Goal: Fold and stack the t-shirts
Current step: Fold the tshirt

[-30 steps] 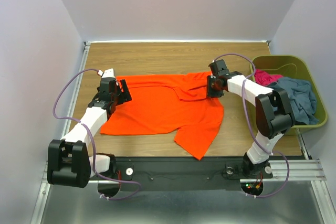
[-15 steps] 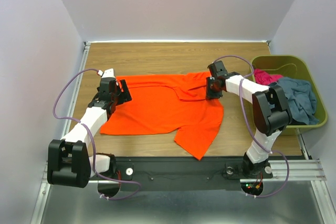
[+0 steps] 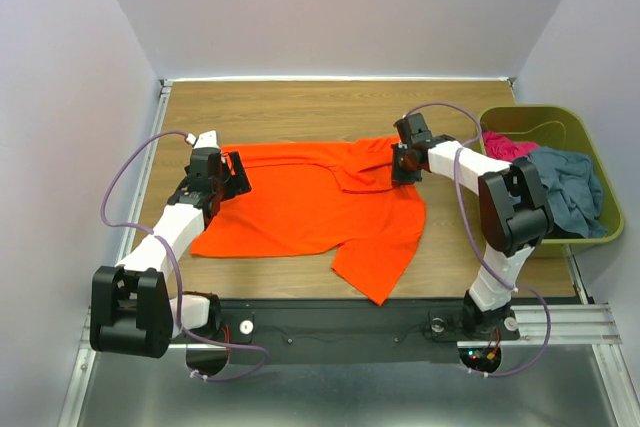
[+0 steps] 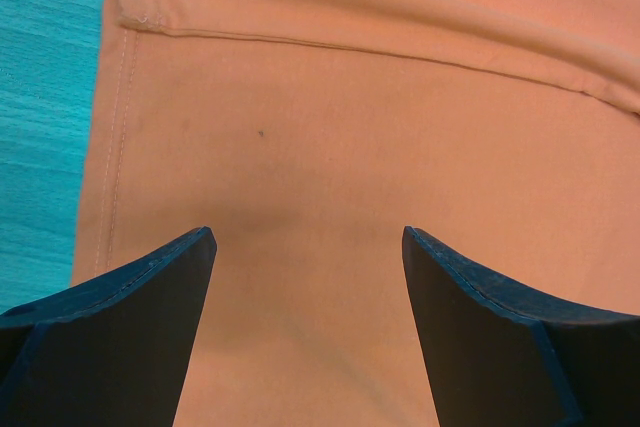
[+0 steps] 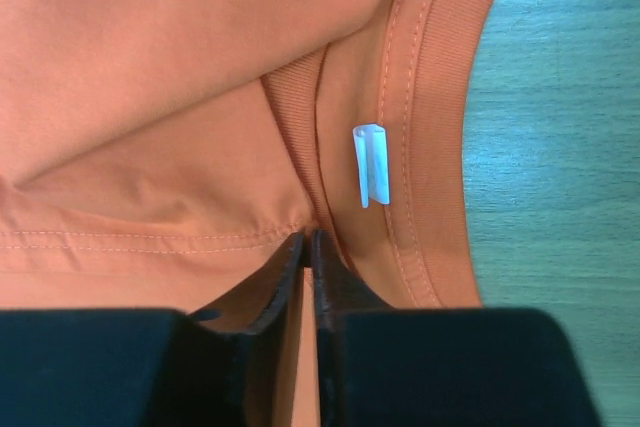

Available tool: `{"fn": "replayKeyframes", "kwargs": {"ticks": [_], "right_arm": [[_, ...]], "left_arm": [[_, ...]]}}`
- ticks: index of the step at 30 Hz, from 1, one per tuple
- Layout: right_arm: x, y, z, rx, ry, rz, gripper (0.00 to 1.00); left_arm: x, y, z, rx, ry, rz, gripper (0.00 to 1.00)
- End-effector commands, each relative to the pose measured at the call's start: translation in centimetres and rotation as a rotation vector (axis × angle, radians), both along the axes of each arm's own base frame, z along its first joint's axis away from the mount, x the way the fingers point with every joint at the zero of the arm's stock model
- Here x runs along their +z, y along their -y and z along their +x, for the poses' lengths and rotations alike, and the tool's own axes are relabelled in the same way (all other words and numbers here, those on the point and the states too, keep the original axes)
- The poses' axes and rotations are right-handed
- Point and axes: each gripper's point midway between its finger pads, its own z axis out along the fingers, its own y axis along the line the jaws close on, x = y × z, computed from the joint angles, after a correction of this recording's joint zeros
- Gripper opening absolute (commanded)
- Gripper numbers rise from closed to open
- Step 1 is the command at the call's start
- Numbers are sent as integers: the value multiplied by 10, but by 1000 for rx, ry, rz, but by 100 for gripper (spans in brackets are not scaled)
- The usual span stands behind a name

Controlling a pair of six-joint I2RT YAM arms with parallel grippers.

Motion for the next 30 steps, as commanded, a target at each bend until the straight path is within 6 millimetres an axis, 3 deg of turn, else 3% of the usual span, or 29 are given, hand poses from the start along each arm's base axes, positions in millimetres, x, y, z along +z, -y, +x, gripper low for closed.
{"fn": "replayKeyframes", "kwargs": {"ticks": [1, 10, 18, 30], "right_arm": [[15, -5, 18, -4, 67, 15, 4], [50, 0, 6, -2, 119, 24, 1], [53, 14, -17, -32, 77, -9, 1], [49, -2, -44, -15, -27, 89, 1]], "left_arm": [[25, 2, 14, -8, 75, 3, 87], [26, 1, 14, -4, 77, 6, 87], [25, 0, 13, -2, 72, 8, 87], [23, 0, 13, -1, 63, 11, 87]]}}
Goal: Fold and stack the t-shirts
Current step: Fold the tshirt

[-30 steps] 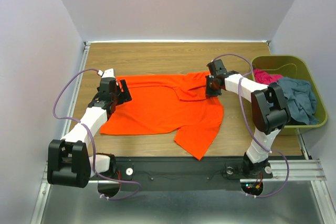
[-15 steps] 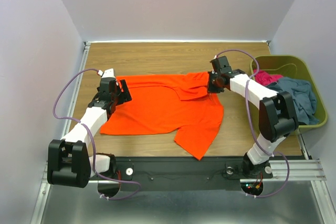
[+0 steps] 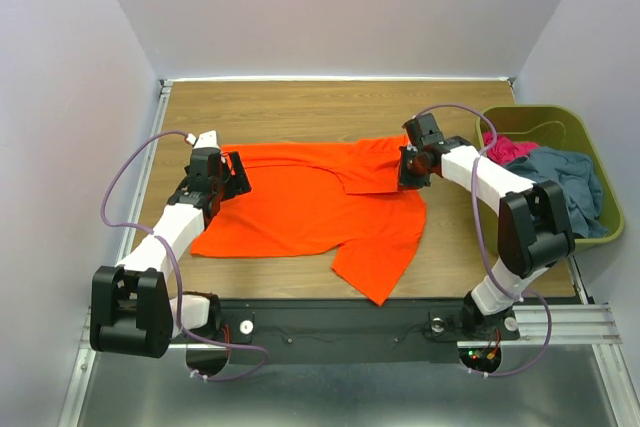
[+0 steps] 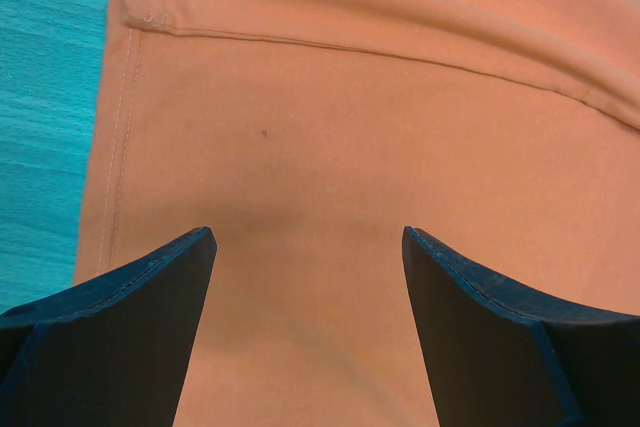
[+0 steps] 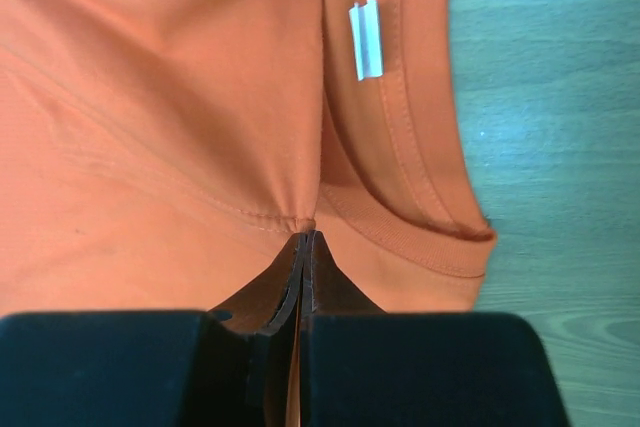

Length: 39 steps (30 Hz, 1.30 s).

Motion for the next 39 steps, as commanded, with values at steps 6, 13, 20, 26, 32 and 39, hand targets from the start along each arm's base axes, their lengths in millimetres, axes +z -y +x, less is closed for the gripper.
{"fn": "replayKeyframes", "kwargs": {"ticks": [6, 13, 20, 26, 32, 39], "right_arm": [[-7, -21, -15, 34, -93, 107, 8], [-15, -35, -21, 91, -149, 163, 20], [26, -8, 32, 48, 55, 24, 40], [50, 25, 98, -25, 173, 38, 30], [48, 28, 147, -68, 229, 106, 21], [26, 17, 174, -38, 242, 164, 16]], "left_arm": [[23, 0, 13, 1, 62, 9, 87], [21, 0, 13, 2, 58, 7, 87], [28, -5, 27, 43, 51, 24, 87], [48, -16, 77, 113, 66, 60, 87], [25, -27, 123, 152, -12, 62, 75], [-15, -31, 149, 161, -95, 63, 72]]}}
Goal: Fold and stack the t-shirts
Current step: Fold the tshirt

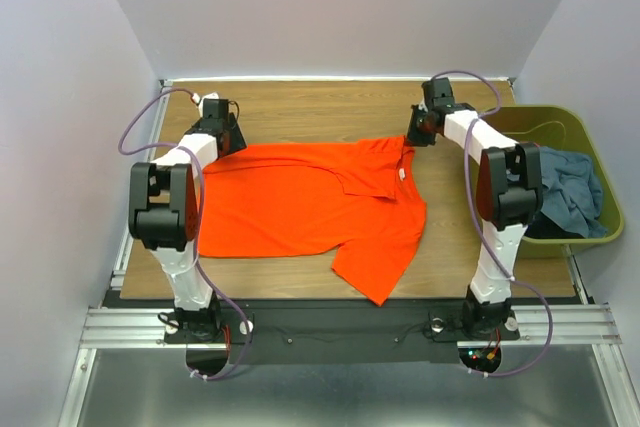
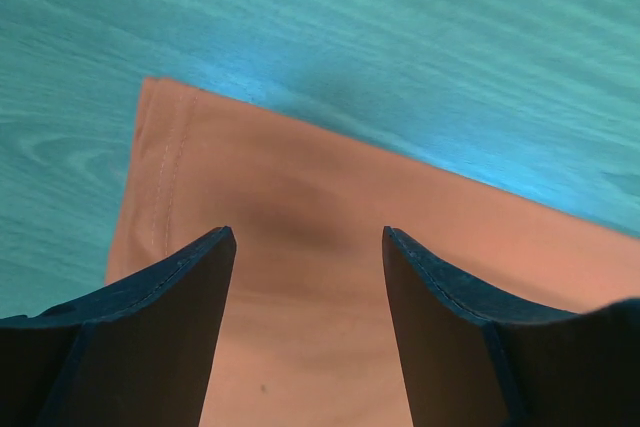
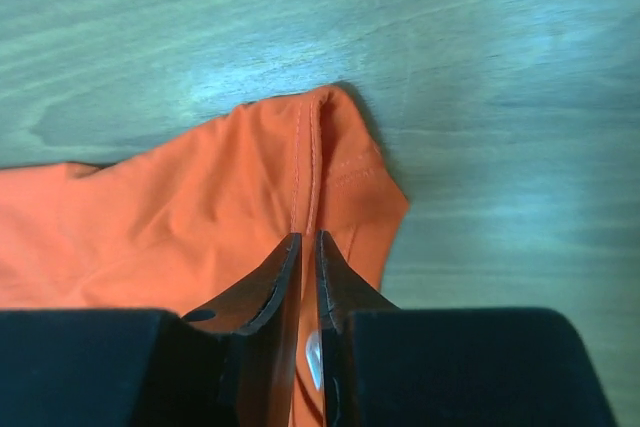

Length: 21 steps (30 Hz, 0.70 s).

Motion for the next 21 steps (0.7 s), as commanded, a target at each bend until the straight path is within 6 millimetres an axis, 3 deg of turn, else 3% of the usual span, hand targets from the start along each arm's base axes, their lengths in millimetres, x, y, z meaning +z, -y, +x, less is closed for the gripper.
{"fn": "replayKeyframes", "kwargs": {"ticks": [1, 6, 10, 11, 12, 15, 21], "right_arm": [[11, -15, 30, 39, 94, 61, 15], [-12, -11, 40, 14, 85, 78, 15], [-37, 26, 45, -115, 39, 72, 15], [-47, 34, 44, -142, 18, 68, 15], [-51, 50, 47, -202, 12, 63, 15], [-63, 72, 49, -274, -9, 55, 15], [-60, 92, 72, -333, 31, 44, 16]], "left_arm": [[1, -6, 12, 24, -6, 3, 71], [-21, -18, 13, 62, -52, -9, 69], [-39, -27, 12, 89, -91, -32, 68], [-39, -37, 13, 111, -90, -37, 68], [-45, -37, 13, 112, -102, -46, 68], [-49, -33, 20, 102, -109, -72, 67], [-55, -21, 40, 97, -107, -146, 66]]}}
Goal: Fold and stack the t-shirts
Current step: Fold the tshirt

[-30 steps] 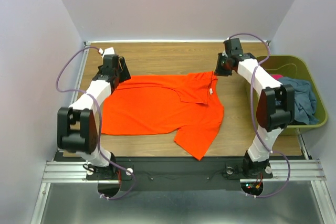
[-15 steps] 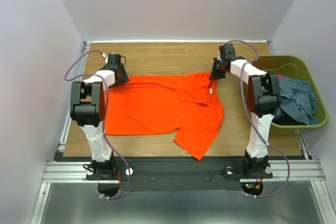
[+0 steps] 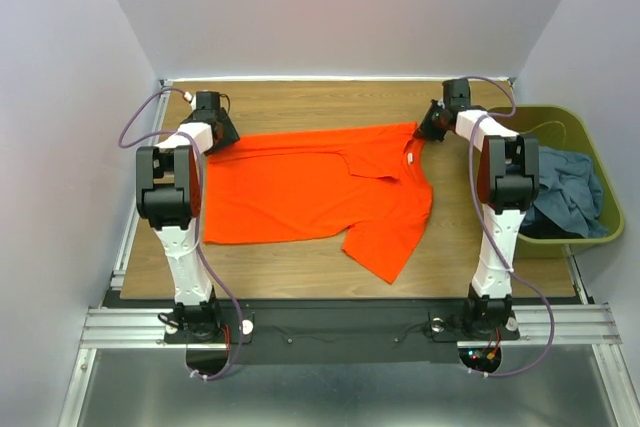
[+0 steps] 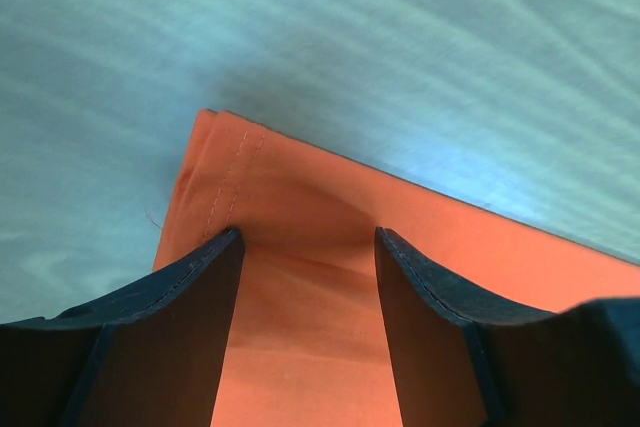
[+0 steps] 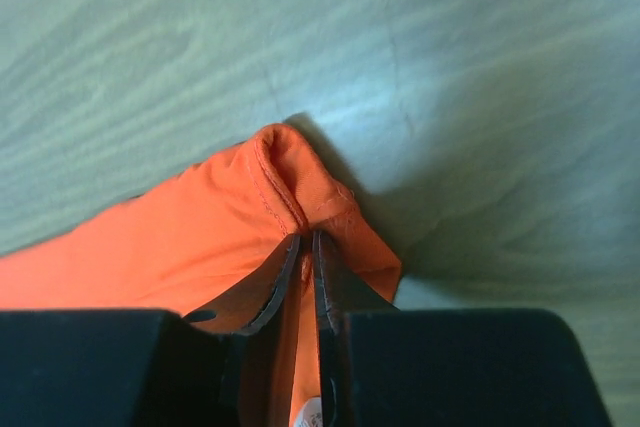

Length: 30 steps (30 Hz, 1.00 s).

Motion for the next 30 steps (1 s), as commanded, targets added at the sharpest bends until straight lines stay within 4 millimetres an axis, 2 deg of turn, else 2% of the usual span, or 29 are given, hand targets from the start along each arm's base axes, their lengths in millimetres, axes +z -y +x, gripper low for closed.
{"fn": "replayKeyframes", "kwargs": {"ticks": [1, 5, 7, 10, 11, 12, 13, 14, 15, 16, 17, 18, 19, 20, 21, 22, 23, 24, 25, 26, 27, 29, 30], "right_arm": [[-14, 39, 18, -112, 2, -91, 16], [8, 36, 38, -85, 68, -84, 17], [28, 34, 49, -57, 120, -85, 19], [61, 29, 55, -11, 188, -87, 25], [70, 28, 55, -2, 204, -88, 28], [90, 27, 55, 5, 238, -87, 31], [97, 24, 50, 28, 247, -80, 33], [106, 21, 47, 39, 259, -72, 38], [132, 17, 40, 56, 300, -60, 40], [127, 14, 29, 67, 278, -57, 43], [131, 13, 21, 68, 278, -57, 44], [136, 11, 10, 71, 277, -58, 45], [160, 10, -2, 74, 312, -60, 45], [143, 9, -24, 76, 258, -59, 47], [142, 9, -37, 77, 244, -58, 47], [142, 11, -48, 71, 233, -64, 47], [159, 12, -66, 64, 255, -71, 47], [137, 12, -88, 64, 187, -70, 48], [136, 11, -103, 71, 173, -65, 48], [145, 10, -116, 74, 188, -63, 49], [126, 9, -139, 83, 125, -54, 49], [123, 8, -164, 92, 96, -59, 50], [116, 9, -175, 87, 69, -62, 50]], "left_arm": [[-16, 6, 5, 11, -45, -64, 66], [-2, 10, 25, 3, 3, -84, 67], [7, 10, 31, -2, 26, -90, 68], [34, 12, 39, -12, 84, -93, 75], [53, 12, 40, -13, 121, -91, 76], [64, 12, 40, -13, 142, -91, 78], [75, 9, 38, -3, 160, -83, 79], [97, 10, 32, -4, 199, -76, 81], [106, 7, 26, 13, 211, -57, 83], [136, 5, 17, 24, 265, -47, 83], [132, 2, 3, 39, 246, -35, 84], [136, 2, -9, 49, 240, -21, 84], [159, -5, -24, 80, 279, 4, 85], [141, 4, -47, 77, 219, 21, 85], [139, 4, -61, 78, 202, 21, 85], [137, 5, -75, 86, 190, 38, 85], [147, 5, -92, 90, 211, 39, 85], [123, 5, -115, 101, 148, 35, 85], [130, 4, -130, 109, 171, 28, 85], [122, 4, -142, 121, 150, 26, 85], [100, 2, -163, 131, 87, 30, 85], [82, 3, -191, 140, 39, 31, 85], [74, 1, -203, 162, 7, 27, 85]]}}
